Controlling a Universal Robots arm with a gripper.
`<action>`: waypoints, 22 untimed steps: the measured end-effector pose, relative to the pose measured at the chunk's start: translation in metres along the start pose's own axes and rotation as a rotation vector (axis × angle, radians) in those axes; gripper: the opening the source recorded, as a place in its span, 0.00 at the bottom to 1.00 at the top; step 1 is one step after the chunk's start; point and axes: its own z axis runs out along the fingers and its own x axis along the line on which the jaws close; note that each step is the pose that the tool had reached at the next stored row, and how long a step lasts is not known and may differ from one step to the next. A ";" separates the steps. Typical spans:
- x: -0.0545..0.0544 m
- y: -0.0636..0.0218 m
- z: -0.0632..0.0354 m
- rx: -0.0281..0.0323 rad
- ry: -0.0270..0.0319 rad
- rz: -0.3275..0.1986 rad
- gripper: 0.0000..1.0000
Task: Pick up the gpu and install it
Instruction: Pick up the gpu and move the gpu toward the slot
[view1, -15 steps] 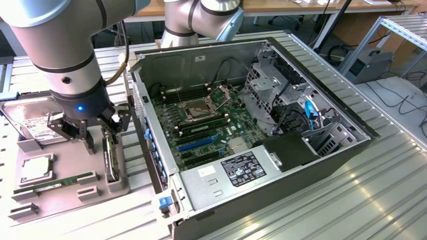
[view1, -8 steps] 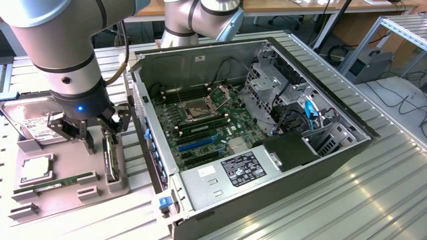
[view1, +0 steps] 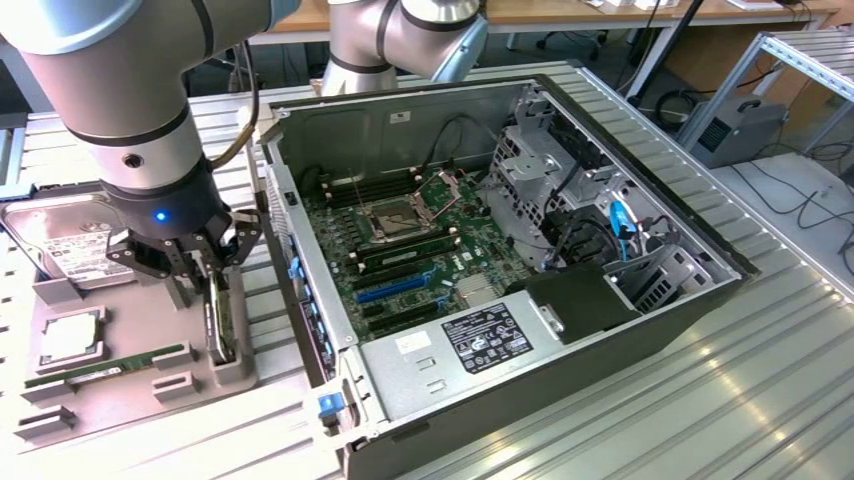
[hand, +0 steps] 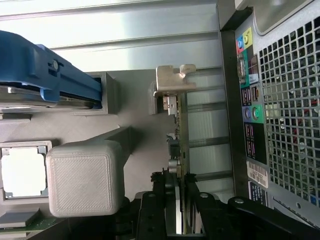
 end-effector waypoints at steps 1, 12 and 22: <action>0.000 0.0000 0.0000 0.0000 0.0000 0.000 0.27; 0.000 0.0000 -0.0002 0.0003 -0.0005 0.000 0.27; 0.000 0.0002 -0.0086 0.0016 -0.0003 0.000 0.27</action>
